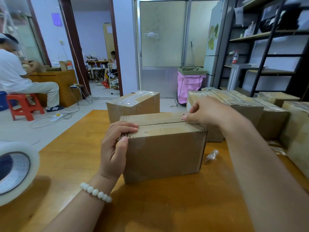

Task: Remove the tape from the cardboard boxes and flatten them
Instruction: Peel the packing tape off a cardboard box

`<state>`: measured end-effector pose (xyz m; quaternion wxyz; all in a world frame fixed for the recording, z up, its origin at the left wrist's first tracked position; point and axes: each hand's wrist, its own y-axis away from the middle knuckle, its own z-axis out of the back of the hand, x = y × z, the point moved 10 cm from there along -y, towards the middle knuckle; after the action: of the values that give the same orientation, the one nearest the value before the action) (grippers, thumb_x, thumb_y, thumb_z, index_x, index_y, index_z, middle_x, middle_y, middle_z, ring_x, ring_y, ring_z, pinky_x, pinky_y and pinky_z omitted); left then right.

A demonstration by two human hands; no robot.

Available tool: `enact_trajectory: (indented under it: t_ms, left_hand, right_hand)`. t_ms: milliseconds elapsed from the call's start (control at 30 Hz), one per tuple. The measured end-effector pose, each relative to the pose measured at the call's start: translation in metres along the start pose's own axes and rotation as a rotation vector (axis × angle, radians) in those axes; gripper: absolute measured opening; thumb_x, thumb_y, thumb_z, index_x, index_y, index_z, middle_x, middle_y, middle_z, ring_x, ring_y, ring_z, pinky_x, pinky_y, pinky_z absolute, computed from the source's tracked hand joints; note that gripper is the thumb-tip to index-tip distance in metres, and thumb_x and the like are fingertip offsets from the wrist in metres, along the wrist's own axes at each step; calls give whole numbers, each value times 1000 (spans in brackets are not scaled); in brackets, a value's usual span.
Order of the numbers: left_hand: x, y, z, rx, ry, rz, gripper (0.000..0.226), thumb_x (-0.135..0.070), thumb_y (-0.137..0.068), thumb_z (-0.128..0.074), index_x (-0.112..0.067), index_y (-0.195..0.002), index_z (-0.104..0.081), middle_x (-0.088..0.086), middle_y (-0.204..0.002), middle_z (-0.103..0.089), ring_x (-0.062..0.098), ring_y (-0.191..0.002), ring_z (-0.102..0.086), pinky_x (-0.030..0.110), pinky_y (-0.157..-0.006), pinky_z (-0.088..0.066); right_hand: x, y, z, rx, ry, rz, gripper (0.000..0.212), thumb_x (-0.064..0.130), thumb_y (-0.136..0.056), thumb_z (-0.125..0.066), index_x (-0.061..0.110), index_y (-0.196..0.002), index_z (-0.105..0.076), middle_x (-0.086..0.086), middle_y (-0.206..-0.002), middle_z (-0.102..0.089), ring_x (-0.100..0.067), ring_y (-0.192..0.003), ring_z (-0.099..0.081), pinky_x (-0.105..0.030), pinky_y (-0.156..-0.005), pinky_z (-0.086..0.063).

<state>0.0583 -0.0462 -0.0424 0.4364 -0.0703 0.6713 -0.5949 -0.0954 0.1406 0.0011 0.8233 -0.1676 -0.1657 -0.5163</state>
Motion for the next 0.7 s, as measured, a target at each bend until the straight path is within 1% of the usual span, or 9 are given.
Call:
enact_trajectory:
  t_ms: [67,133,167,233,333,400,467,600,700]
  left_hand:
    - [0,0,0,-4,5,0,30,-18,-83,-35,-21,-91,-65,-3,-100,-68,13,-104,-59,24,-94,-42]
    - [1,0,1,-11,16,3,30,-18,-83,-36,-21,-91,-65,-9,-100,-68,13,-104,-59,24,-94,-42]
    - [2,0,1,-13,18,3,30,-18,-83,-36,-21,-91,-65,-13,-100,-68,13,-104,-59,23,-94,-42]
    - [1,0,1,-13,13,2,30,-19,-83,-36,-21,-91,-65,-19,-101,-67,12,-104,-59,23,-94,-41]
    - [1,0,1,-16,9,-2,30,-19,-84,-36,-22,-91,-65,-22,-101,-66,11,-105,-59,22,-94,-41]
    - [1,0,1,-15,12,-6,30,-18,-84,-36,-23,-92,-65,-23,-101,-66,11,-105,-59,22,-94,-41]
    - [1,-1,1,-17,15,-9,30,-18,-84,-36,-24,-92,-65,-23,-101,-66,12,-104,-59,23,-94,-42]
    - [1,-1,3,-31,13,-3,30,-19,-84,-36,-22,-91,-65,-24,-100,-66,12,-103,-59,23,-93,-42]
    - [2,0,5,-37,13,-9,30,-19,-84,-36,-22,-91,-65,-23,-100,-66,13,-103,-59,24,-93,-43]
  right_hand:
    - [0,0,1,-14,80,-1,38,39,-87,-66,4,-101,-68,-12,-104,-67,-24,-94,-61,-33,-80,-49]
    - [-1,-1,5,-32,100,8,35,34,-90,-62,0,-96,-65,-13,-99,-66,-24,-88,-61,-31,-73,-48]
    - [-3,-1,8,-39,73,4,32,30,-92,-60,-1,-93,-64,-16,-97,-66,-27,-87,-62,-32,-72,-49]
    - [-11,-2,12,-27,-48,-18,28,22,-95,-56,-4,-96,-66,-20,-99,-68,-28,-87,-67,-37,-82,-54]
    - [-21,-3,12,-3,-167,-49,24,18,-94,-57,-4,-96,-68,-22,-96,-69,-25,-76,-67,-39,-82,-55]
    - [-23,-4,9,-7,-77,-54,25,22,-93,-60,0,-91,-71,-22,-94,-70,-32,-87,-67,-46,-88,-53]
    - [-23,-6,7,-19,-87,-45,22,21,-91,-63,1,-93,-70,-21,-96,-69,-34,-92,-66,-48,-88,-53]
    - [-29,-7,2,34,-458,-63,15,13,-86,-68,3,-96,-65,-14,-93,-67,-22,-79,-62,-32,-67,-54]
    - [-31,-6,-9,159,-526,-72,19,21,-86,-66,5,-96,-65,-7,-92,-69,-16,-84,-62,-28,-63,-48]
